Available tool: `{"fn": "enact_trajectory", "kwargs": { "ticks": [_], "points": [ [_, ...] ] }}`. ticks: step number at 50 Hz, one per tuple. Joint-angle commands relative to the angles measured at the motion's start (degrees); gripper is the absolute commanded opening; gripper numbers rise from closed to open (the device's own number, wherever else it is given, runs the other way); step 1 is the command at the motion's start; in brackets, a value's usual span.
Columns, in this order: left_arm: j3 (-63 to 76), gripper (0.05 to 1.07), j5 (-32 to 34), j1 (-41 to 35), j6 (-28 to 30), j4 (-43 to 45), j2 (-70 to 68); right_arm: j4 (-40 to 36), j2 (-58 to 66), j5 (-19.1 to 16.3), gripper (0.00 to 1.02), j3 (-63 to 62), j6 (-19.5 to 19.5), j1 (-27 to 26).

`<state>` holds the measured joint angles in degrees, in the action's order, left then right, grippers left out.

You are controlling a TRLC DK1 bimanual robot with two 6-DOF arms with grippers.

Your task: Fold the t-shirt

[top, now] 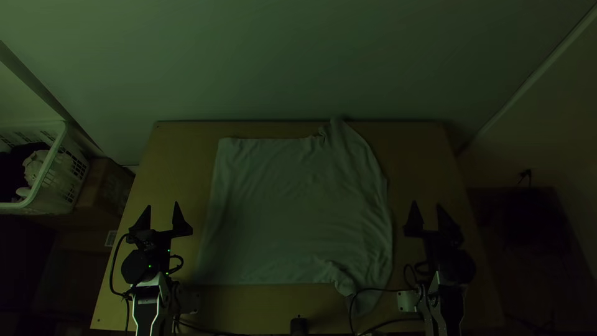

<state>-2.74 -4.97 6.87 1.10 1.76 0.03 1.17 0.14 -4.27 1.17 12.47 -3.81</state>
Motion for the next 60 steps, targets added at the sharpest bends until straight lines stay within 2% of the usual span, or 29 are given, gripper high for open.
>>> {"fn": "enact_trajectory", "kwargs": {
  "ticks": [1,29,38,41,48,60],
  "points": [
    [2.7,1.03,0.4,0.4,0.4,-0.8,-0.1,-1.0,-0.3,0.3,0.99,-0.8,1.2,0.3],
    [2.7,1.03,0.4,0.5,-0.1,-0.9,0.0,-1.1,-0.3,0.3,0.99,-0.7,1.2,0.4],
    [2.7,1.03,1.4,2.1,-1.0,-1.1,-0.2,-0.6,-0.5,1.2,0.99,-0.8,0.9,-1.3],
    [2.6,1.03,1.5,1.8,-1.2,-0.8,-0.2,2.3,-0.5,1.3,0.99,-0.8,-1.2,-1.7],
    [1.6,1.03,1.0,2.5,-1.5,3.5,-0.2,10.5,-0.5,1.4,0.99,0.1,-0.4,-2.2],
    [-2.5,1.03,1.6,2.9,-0.9,12.2,-0.1,21.2,-0.5,1.7,0.99,3.0,-3.2,-3.6]
  ]
}}
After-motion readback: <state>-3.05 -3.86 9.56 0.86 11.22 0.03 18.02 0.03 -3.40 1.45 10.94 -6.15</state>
